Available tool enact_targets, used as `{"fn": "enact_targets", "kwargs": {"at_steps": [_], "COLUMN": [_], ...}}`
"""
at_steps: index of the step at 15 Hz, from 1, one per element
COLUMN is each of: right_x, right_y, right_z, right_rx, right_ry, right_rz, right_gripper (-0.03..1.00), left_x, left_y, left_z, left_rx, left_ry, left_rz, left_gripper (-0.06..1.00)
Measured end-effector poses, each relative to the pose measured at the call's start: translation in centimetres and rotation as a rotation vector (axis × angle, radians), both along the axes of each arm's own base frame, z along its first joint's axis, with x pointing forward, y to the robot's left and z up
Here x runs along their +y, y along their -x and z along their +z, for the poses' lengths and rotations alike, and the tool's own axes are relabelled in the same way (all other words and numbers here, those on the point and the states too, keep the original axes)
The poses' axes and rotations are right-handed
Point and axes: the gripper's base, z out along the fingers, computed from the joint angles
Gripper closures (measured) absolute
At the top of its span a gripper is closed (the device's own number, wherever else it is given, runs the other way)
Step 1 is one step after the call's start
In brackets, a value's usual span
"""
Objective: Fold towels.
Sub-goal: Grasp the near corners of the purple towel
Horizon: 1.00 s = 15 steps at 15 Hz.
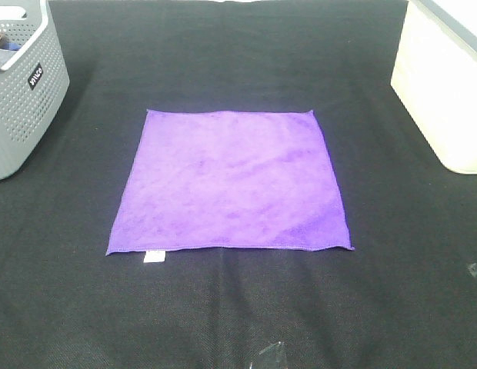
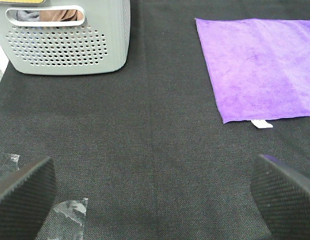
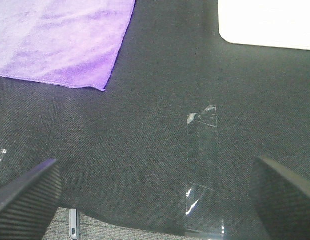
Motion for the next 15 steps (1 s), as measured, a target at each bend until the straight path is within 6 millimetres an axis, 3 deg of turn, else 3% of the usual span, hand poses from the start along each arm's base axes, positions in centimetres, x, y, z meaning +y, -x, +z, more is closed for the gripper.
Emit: {"fn": "enact_targets", "kwargs": {"at_steps": [11,13,15], "right_x": [0.1,0.4,0.9], "right_y": [-0.1,-1.7,-5.6], "right_z": [0.2,2.3,6.1], "right_rx": [0.013,0.143,0.28], "right_ry": [-0.007,-0.055,-0.093], "right_rz": [0.003,-0.018,-0.048], "right_gripper": [0.0,0.0,0.0], "left_x": [-0.1,-0.4,-0.7], "left_y": [0.0,-0.7,-4.2], "left_z": [0.0,1.7,5.0], "left_rx": [0.0,0.063,0.272], "left_ry": [0.006,0.041,0.067], "left_rz": [-0.004,-0.031,-0.052], "left_gripper": [-0.04,-0.04,-0.04]}}
